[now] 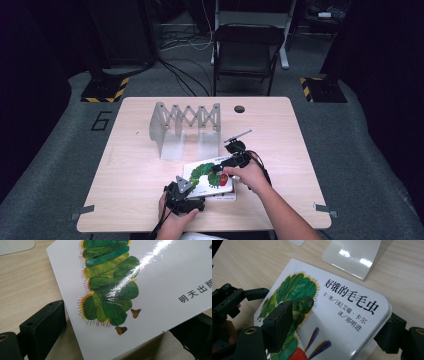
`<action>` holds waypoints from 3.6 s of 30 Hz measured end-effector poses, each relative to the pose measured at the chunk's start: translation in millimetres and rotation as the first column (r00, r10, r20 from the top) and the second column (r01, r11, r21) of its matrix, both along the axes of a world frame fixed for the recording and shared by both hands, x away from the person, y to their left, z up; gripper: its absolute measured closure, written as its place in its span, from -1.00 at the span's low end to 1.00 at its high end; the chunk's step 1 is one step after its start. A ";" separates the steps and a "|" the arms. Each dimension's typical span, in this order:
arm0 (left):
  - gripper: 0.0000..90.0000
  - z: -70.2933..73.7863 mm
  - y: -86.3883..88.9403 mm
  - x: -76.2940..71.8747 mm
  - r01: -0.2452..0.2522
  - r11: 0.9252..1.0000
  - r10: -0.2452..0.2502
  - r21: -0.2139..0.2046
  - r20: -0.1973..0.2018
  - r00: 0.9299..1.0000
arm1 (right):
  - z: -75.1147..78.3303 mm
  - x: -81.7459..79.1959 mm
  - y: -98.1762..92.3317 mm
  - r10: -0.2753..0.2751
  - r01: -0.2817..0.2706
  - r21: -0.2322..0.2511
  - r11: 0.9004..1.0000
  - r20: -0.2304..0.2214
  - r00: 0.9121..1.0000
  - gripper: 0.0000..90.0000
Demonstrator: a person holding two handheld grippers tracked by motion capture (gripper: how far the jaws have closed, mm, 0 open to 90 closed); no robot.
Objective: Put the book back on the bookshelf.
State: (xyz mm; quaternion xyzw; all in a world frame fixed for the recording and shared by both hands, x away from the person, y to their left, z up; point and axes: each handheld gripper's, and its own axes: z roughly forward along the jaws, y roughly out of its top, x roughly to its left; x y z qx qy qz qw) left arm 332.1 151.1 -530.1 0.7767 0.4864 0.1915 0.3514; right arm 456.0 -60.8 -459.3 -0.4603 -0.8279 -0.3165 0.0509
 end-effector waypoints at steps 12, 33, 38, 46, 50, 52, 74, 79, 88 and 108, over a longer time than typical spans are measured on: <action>-0.92 0.0 0.0 0.5 0.001 1.000 -0.001 -0.001 0.000 1.000 | 3.8 2.5 -2.8 0.004 -0.004 -0.002 1.000 -0.024 1.000 -0.22; -0.92 0.0 0.1 1.1 0.004 1.000 -0.004 -0.003 -0.001 1.000 | 7.7 4.1 -5.1 0.008 -0.008 0.004 1.000 -0.054 0.999 -0.11; -0.92 -0.1 0.0 1.1 0.004 1.000 -0.004 -0.006 -0.002 1.000 | 8.3 4.7 -5.6 0.011 -0.010 0.003 1.000 -0.055 0.998 -0.09; -0.92 -0.2 0.0 1.2 0.005 1.000 -0.005 -0.006 -0.002 1.000 | 9.2 6.9 -6.4 0.017 -0.016 0.005 1.000 -0.084 0.996 -0.06; -0.92 -0.2 0.1 1.3 0.006 1.000 -0.006 -0.007 -0.001 1.000 | 9.0 7.5 -8.1 0.017 -0.016 0.014 1.000 -0.092 0.996 -0.03; -0.92 -0.2 0.1 1.4 0.007 1.000 -0.007 -0.006 -0.002 1.000 | 8.9 7.9 -8.8 0.018 -0.017 0.020 1.000 -0.098 0.995 -0.02; -0.91 0.3 2.5 1.4 0.033 0.999 -0.033 -0.002 -0.001 0.999 | 14.7 11.5 -15.2 0.056 -0.047 0.053 0.997 -0.172 0.984 0.15; -0.89 0.9 3.7 0.6 0.042 0.999 -0.042 -0.002 -0.003 0.999 | 17.6 8.8 -16.9 0.070 -0.060 0.065 0.996 -0.155 0.986 0.19; -0.84 1.2 4.9 -1.3 0.047 0.999 -0.047 -0.005 0.004 0.999 | 21.9 4.5 -21.1 0.100 -0.086 0.094 0.992 -0.155 0.983 0.25; -0.75 1.8 7.7 -6.4 0.062 0.998 -0.062 -0.010 0.007 0.998 | 33.3 -6.6 -24.9 0.158 -0.139 0.140 0.980 -0.132 0.979 0.40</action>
